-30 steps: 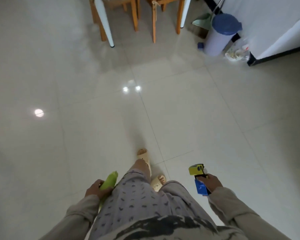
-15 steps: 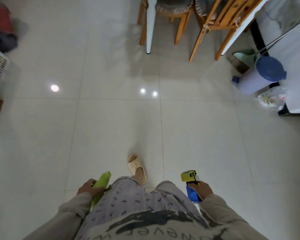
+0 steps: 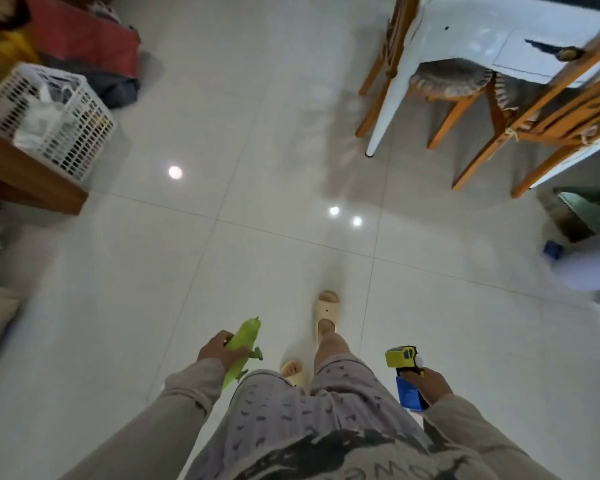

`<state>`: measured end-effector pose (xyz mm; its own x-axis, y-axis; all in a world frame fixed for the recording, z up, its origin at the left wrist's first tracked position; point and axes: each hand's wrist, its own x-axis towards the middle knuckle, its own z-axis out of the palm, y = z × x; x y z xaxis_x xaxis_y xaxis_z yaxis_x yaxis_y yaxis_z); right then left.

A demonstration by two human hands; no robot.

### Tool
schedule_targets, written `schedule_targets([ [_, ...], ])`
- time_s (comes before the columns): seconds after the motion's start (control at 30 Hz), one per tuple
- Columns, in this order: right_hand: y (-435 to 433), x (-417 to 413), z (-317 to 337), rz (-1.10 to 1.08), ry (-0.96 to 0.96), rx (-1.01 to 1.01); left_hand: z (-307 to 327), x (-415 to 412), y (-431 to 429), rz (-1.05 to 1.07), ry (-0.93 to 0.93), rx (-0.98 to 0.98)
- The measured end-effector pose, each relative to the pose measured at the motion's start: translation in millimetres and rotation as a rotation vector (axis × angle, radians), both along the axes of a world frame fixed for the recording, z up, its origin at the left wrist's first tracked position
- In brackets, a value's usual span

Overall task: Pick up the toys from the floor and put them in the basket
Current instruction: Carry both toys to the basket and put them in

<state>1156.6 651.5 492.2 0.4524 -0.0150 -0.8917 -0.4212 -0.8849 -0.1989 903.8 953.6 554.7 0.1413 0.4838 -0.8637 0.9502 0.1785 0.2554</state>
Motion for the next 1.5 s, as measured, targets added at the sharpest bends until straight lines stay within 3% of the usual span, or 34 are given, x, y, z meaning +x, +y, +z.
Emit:
schedule_targets([
  [0.43, 271, 192, 26, 0.491, -0.004, 0.138, -24, 49, 58, 0.64, 0.069, 0.006],
  [0.8, 459, 254, 27, 0.496, 0.04, 0.239, -28, 117, 155, 0.747, 0.036, -0.03],
  [1.27, 606, 295, 6, 0.388, -0.078, 0.03, -4, 150, 434, 0.736, -0.03, 0.023],
  [1.5, 723, 306, -2, 0.447, -0.069, 0.033, -1, 161, 544, 0.729, -0.039, 0.051],
])
